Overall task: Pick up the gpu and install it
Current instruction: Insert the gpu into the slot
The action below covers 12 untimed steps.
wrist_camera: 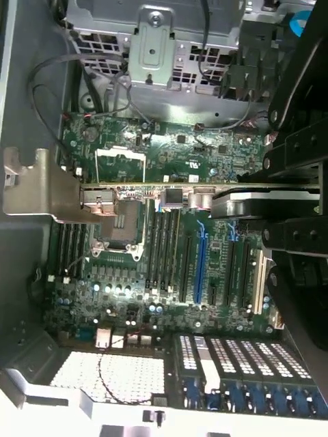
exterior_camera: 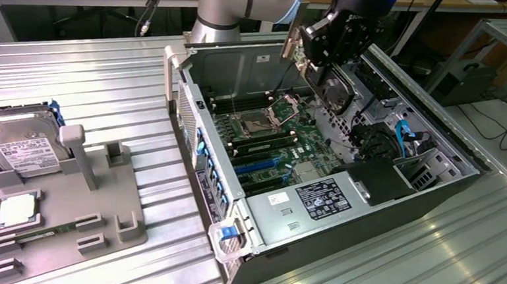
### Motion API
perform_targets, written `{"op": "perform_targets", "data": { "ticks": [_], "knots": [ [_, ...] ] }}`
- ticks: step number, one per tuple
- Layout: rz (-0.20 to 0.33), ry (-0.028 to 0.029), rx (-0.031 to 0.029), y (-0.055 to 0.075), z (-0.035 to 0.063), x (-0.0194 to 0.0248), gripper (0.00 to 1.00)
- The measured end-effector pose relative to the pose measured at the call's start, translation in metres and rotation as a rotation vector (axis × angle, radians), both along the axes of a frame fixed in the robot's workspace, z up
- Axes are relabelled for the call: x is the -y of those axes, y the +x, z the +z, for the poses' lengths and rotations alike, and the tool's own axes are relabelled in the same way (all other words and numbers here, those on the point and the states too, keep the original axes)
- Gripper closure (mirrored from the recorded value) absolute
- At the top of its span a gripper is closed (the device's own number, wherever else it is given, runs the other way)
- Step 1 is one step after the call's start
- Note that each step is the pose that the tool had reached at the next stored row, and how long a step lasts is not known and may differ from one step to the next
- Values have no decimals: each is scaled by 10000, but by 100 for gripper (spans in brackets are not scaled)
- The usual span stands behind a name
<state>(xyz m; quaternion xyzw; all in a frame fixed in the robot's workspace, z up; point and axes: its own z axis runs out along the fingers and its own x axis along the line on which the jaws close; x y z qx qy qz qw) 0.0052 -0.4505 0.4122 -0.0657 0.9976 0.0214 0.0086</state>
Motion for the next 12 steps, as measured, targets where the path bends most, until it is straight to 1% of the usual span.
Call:
{"op": "perform_targets", "data": {
  "ticks": [1, 2, 4, 5, 12],
  "knots": [
    [152, -1, 0, 0, 0, 0, 72],
    [422, -1, 0, 0, 0, 0, 72],
    [1180, -1, 0, 0, 0, 0, 72],
    [1428, 0, 0, 0, 0, 0, 72],
    [2700, -1, 0, 0, 0, 0, 72]
  ]
}}
